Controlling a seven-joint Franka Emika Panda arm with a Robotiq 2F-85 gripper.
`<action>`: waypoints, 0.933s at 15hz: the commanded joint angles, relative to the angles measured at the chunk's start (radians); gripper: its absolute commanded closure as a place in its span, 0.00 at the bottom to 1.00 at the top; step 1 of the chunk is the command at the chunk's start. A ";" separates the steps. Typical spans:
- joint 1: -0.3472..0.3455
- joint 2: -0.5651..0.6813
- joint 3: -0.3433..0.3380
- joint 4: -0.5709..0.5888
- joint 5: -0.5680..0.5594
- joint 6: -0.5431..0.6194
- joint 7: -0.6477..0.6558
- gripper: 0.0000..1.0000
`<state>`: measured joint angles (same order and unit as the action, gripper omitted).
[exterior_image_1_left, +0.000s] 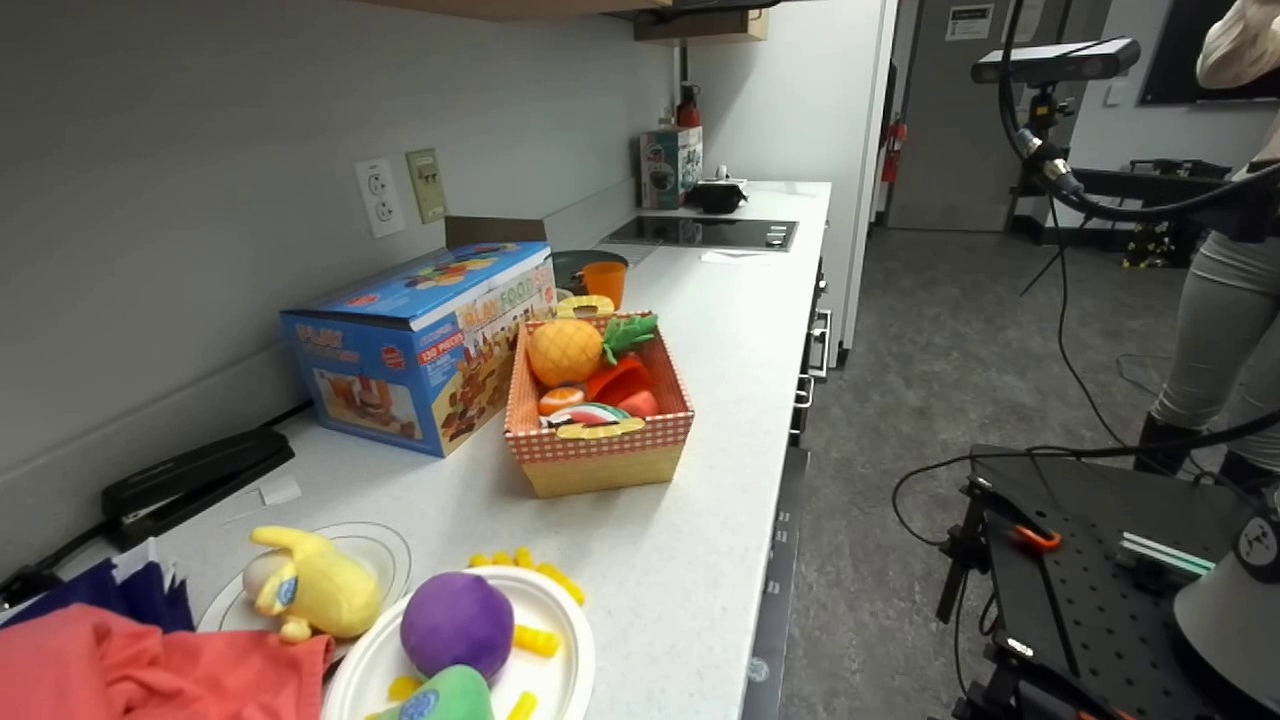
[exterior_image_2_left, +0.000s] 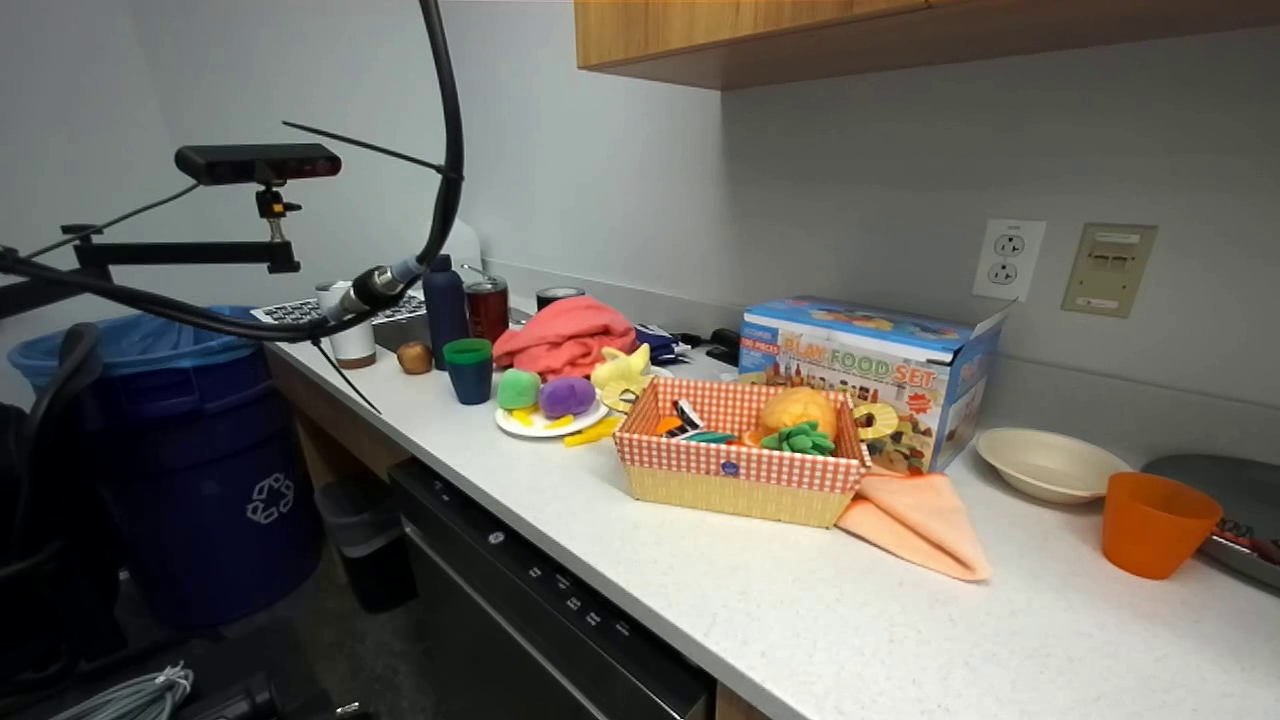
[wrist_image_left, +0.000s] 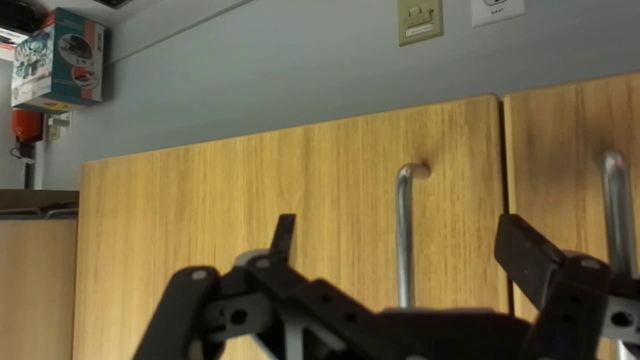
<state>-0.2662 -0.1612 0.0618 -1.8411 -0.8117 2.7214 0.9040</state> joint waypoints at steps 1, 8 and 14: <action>0.000 0.000 -0.001 0.001 0.000 0.000 0.000 0.00; -0.036 0.038 0.004 0.034 -0.163 0.023 0.094 0.00; -0.057 0.073 0.000 0.062 -0.336 -0.010 0.229 0.00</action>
<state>-0.2985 -0.1384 0.0579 -1.8333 -1.0607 2.7226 1.0531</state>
